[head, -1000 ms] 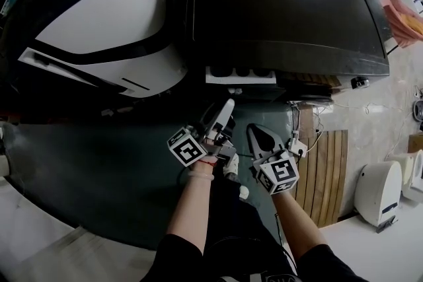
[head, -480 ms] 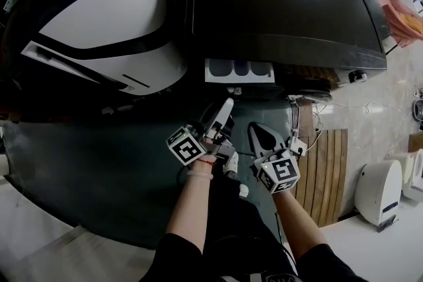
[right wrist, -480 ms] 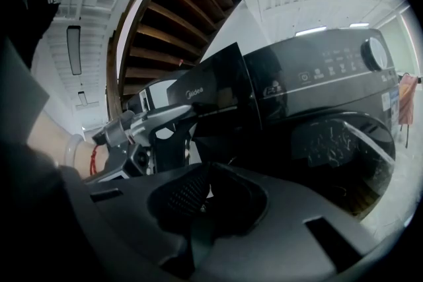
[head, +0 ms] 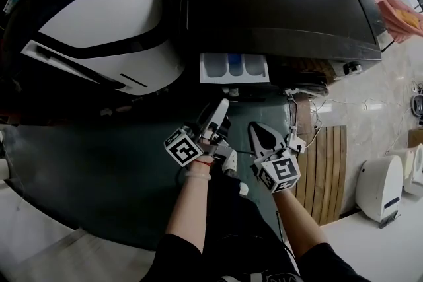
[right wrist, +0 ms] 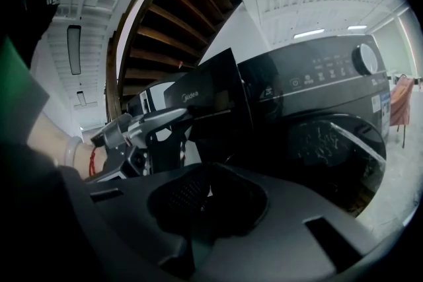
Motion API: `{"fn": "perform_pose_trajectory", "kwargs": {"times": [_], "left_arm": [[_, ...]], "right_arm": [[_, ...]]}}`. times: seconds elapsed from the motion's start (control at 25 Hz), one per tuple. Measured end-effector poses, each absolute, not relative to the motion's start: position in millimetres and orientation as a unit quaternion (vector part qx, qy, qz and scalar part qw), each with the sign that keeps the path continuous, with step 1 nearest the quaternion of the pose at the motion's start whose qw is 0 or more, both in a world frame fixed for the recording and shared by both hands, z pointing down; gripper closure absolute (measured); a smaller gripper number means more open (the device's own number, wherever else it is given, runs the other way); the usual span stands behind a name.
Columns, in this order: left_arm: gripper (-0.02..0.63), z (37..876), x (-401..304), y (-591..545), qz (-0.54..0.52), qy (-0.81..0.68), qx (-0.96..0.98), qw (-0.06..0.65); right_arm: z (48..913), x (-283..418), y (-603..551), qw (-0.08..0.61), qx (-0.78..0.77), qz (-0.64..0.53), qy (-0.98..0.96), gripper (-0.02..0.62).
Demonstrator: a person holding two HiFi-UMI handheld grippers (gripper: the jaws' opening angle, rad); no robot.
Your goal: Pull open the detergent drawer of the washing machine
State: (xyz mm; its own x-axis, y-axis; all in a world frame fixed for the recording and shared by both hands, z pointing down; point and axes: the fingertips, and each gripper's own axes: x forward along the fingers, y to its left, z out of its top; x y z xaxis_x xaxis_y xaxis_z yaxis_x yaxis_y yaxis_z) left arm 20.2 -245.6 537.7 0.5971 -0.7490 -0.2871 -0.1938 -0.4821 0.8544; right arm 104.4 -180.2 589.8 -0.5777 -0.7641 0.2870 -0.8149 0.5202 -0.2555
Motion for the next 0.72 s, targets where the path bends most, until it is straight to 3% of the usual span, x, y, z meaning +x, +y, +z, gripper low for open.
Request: {"fn": "perform_pose_trajectory", "kwargs": {"times": [0.72], "left_arm": [[0.523, 539, 23, -202, -0.327, -0.284, 0.802, 0.411]], "right_arm": [[586, 102, -155, 0.064, 0.462, 0.174, -0.867, 0.584]]}}
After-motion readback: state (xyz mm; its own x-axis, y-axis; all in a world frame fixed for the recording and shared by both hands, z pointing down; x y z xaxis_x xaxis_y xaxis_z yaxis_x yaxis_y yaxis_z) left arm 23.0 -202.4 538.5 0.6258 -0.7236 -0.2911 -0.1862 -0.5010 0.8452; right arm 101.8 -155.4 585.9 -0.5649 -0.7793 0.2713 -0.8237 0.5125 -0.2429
